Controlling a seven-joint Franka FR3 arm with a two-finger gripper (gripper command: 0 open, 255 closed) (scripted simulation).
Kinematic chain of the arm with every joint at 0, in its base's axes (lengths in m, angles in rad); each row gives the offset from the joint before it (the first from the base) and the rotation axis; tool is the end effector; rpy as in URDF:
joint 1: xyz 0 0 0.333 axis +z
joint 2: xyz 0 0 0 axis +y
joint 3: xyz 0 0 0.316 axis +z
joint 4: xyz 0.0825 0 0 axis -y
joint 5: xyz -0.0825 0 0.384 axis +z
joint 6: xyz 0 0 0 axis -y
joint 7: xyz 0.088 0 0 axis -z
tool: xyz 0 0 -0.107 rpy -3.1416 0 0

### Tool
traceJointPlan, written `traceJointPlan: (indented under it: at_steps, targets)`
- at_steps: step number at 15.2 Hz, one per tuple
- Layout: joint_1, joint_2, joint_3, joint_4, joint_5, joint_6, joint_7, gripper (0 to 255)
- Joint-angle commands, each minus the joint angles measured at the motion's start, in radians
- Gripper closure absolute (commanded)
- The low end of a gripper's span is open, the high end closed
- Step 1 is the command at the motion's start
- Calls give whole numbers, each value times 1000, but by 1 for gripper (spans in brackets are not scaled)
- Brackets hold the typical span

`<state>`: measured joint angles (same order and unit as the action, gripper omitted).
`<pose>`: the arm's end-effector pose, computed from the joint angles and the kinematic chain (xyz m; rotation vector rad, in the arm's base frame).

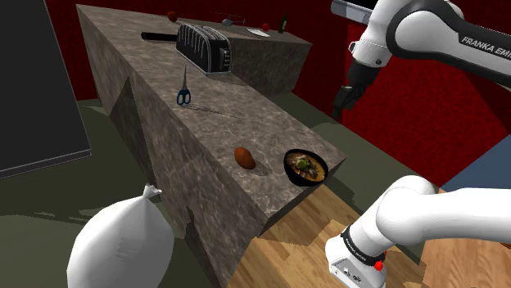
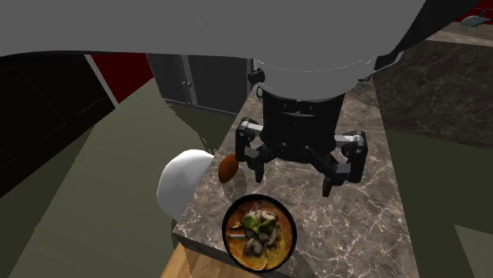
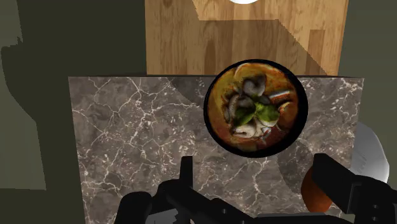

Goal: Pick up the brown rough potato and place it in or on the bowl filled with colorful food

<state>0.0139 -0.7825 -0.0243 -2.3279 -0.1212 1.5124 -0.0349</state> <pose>0.3019 -0.0191 0.5981 3.0375 0.0407 -0.0534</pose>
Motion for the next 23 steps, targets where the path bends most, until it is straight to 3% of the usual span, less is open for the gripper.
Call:
traceJointPlan:
  at_steps: [1, 12, 23]
  targets:
    - [0, 0, 0, 0, 0, 0, 0, 0]
    - [47, 238, 150, -73, 60, 289, 199, 0]
    - [67, 607, 286, 22, 16, 531, 414, 0]
